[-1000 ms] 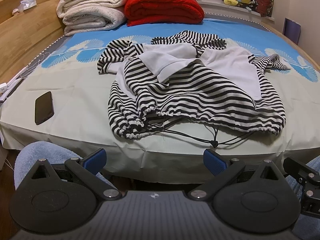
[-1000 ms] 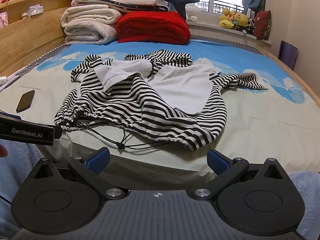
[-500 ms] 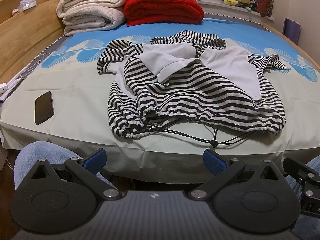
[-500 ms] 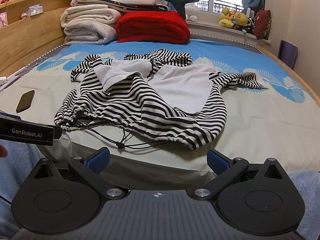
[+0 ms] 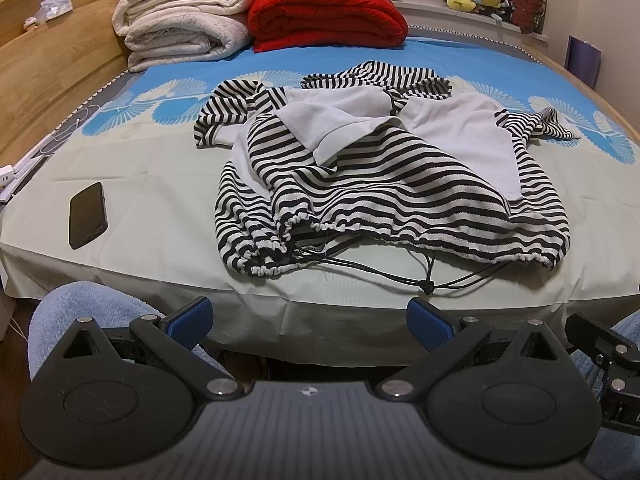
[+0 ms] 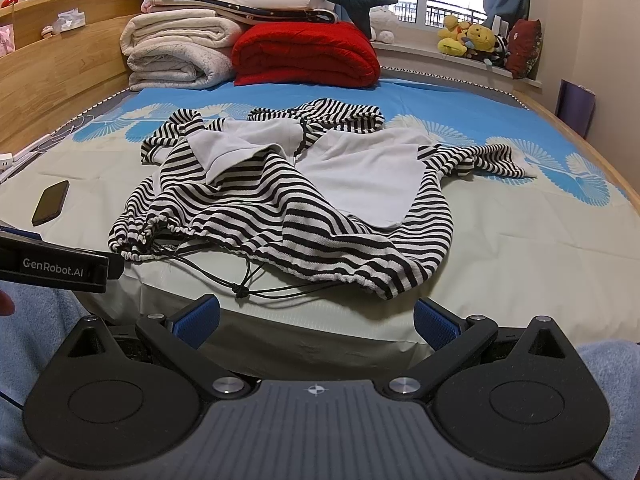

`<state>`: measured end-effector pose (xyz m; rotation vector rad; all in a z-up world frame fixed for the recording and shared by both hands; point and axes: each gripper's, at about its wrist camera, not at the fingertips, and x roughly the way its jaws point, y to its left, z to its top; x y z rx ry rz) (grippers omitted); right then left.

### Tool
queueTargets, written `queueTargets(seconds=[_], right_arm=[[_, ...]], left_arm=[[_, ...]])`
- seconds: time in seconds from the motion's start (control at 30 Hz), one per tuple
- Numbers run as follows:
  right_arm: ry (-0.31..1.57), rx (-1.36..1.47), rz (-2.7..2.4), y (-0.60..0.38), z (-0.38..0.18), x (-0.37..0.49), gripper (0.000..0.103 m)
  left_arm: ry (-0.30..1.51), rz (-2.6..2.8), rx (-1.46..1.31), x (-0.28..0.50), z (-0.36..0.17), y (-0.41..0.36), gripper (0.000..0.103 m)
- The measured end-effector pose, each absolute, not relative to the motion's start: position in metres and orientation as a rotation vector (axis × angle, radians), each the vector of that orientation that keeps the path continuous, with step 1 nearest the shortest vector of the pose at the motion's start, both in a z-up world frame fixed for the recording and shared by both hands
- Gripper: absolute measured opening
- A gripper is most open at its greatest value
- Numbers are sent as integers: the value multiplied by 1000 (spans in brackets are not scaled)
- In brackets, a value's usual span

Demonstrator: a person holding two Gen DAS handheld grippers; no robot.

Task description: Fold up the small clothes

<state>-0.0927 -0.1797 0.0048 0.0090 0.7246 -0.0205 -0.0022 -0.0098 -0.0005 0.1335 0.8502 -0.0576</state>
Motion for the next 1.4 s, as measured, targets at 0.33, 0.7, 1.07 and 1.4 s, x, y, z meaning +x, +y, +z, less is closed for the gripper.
queueTargets(seconds=[0.33, 0.7, 1.07, 1.4], right_arm=[[728, 11, -21, -180, 4, -93, 102], [708, 3, -9, -194, 20, -55, 102], [681, -57, 6, -233, 56, 182, 102], [919, -124, 41, -210, -40, 480, 102]], left_arm=[[853, -58, 133, -2, 0, -9, 103], [812, -43, 88, 54, 22, 11, 103], [721, 178, -40, 277, 23, 69, 103], [733, 304, -27, 409, -23, 94, 103]])
